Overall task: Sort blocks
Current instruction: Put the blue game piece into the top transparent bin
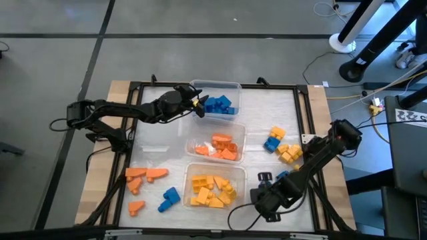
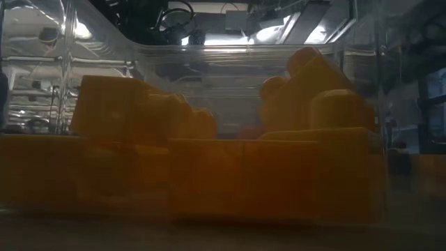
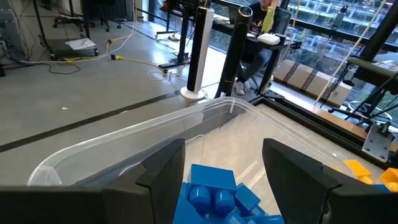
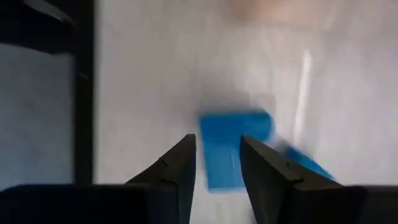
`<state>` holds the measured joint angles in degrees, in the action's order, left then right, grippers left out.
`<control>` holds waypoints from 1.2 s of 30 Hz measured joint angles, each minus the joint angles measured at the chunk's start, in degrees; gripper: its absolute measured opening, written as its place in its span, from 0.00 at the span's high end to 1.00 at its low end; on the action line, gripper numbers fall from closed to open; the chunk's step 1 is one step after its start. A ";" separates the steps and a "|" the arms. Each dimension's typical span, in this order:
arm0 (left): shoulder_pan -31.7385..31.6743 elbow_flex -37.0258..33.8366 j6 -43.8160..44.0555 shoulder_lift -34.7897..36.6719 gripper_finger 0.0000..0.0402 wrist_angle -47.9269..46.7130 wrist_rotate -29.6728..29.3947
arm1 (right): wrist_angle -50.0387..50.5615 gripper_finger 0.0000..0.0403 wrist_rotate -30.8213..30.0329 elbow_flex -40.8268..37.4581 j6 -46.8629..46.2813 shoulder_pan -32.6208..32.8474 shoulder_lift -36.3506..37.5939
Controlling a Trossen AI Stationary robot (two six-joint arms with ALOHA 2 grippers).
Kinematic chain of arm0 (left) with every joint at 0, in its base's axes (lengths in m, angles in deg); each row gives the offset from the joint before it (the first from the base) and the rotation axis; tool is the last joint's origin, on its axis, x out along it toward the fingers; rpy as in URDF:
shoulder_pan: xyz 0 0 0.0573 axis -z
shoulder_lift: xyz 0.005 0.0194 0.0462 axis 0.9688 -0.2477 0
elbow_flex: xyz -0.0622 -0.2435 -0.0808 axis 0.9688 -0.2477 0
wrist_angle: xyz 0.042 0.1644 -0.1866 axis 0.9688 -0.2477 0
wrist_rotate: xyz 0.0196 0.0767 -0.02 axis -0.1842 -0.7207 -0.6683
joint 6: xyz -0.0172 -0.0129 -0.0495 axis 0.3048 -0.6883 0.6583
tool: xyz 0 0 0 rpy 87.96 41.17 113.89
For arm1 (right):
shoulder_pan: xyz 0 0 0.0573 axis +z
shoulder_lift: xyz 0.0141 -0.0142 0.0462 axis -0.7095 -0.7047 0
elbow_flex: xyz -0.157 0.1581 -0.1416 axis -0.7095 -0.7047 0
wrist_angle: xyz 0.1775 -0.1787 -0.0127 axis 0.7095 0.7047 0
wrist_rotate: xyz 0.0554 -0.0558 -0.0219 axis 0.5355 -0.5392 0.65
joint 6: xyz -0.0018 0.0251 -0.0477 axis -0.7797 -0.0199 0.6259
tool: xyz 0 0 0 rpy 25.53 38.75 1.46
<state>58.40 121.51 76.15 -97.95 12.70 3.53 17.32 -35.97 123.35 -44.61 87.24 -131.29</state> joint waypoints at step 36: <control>0.02 0.01 -2.10 0.00 0.49 -0.23 0.00 | 8.84 0.70 -12.27 12.11 -22.21 16.38 -11.61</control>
<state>58.42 121.52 74.05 -97.95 12.47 3.53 26.16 -48.25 135.46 -66.81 103.62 -142.91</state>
